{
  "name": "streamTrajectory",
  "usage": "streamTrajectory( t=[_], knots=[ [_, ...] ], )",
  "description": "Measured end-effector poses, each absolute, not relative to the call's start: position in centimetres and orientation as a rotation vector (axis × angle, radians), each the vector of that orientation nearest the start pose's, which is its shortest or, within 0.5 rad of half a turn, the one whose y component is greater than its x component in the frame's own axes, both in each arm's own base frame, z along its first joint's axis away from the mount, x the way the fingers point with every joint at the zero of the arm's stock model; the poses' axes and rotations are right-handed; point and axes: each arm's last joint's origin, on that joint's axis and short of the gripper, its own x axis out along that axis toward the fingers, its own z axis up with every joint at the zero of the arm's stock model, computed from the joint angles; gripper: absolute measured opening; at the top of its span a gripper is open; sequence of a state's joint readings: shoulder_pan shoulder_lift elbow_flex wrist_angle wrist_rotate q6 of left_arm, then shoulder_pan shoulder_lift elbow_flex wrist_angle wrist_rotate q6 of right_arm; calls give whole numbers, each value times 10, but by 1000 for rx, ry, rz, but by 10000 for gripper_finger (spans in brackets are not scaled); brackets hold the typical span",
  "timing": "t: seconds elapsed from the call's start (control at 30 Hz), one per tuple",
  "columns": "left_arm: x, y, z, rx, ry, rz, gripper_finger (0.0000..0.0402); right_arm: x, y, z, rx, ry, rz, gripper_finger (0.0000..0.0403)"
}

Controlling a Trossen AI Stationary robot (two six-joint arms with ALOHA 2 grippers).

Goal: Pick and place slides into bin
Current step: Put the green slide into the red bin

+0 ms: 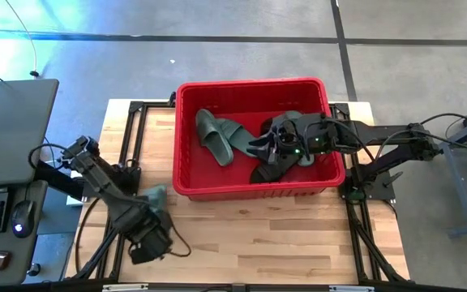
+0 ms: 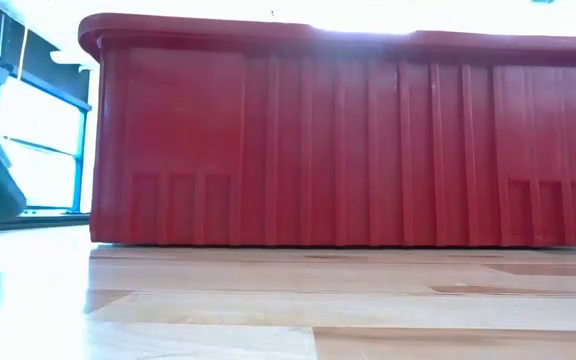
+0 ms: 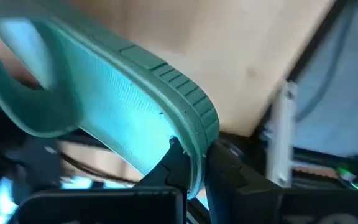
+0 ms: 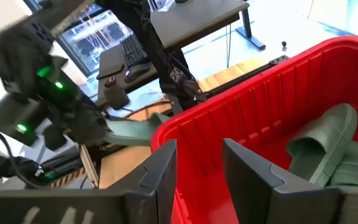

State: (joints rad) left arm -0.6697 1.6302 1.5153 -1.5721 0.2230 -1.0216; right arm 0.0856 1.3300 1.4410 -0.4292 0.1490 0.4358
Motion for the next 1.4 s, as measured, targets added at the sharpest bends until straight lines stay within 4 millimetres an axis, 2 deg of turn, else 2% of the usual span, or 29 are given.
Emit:
streamTrajectory(
  t=[0.2, 0.33, 0.47, 0.67, 0.77, 0.87, 1.0, 1.13, 1.2, 1.3, 1.4],
  knots=[
    [195, -206, 324, -508, 1826, 277, 14, 283, 20, 412, 340, 347, -131, 119],
    [194, -222, 352, -538, 1696, 236, 14, 282, 20, 410, 311, 374, -131, 119],
    [202, -229, 391, -574, 1451, 115, 14, 281, 20, 408, 269, 397, -126, 119],
    [220, -227, 453, -513, 964, -87, 13, 280, 20, 405, 253, 429, -129, 119],
    [225, -215, 476, -391, 748, -59, 13, 280, 20, 405, 249, 435, -129, 119],
    [231, -195, 492, -164, 574, 39, 12, 280, 20, 405, 252, 435, -129, 119],
    [239, -161, 497, 162, 539, 175, 12, 280, 20, 405, 266, 434, -133, 119],
    [256, -124, 489, 367, 666, 257, 12, 280, 20, 404, 303, 434, -131, 119],
    [271, -103, 478, 425, 767, 301, 12, 280, 20, 405, 327, 431, -139, 119],
    [299, -77, 451, 448, 959, 305, 12, 279, 19, 404, 349, 425, -186, 119],
    [321, -58, 421, 459, 1124, 186, 12, 273, 17, 404, 382, 444, -242, 119]
  ],
)
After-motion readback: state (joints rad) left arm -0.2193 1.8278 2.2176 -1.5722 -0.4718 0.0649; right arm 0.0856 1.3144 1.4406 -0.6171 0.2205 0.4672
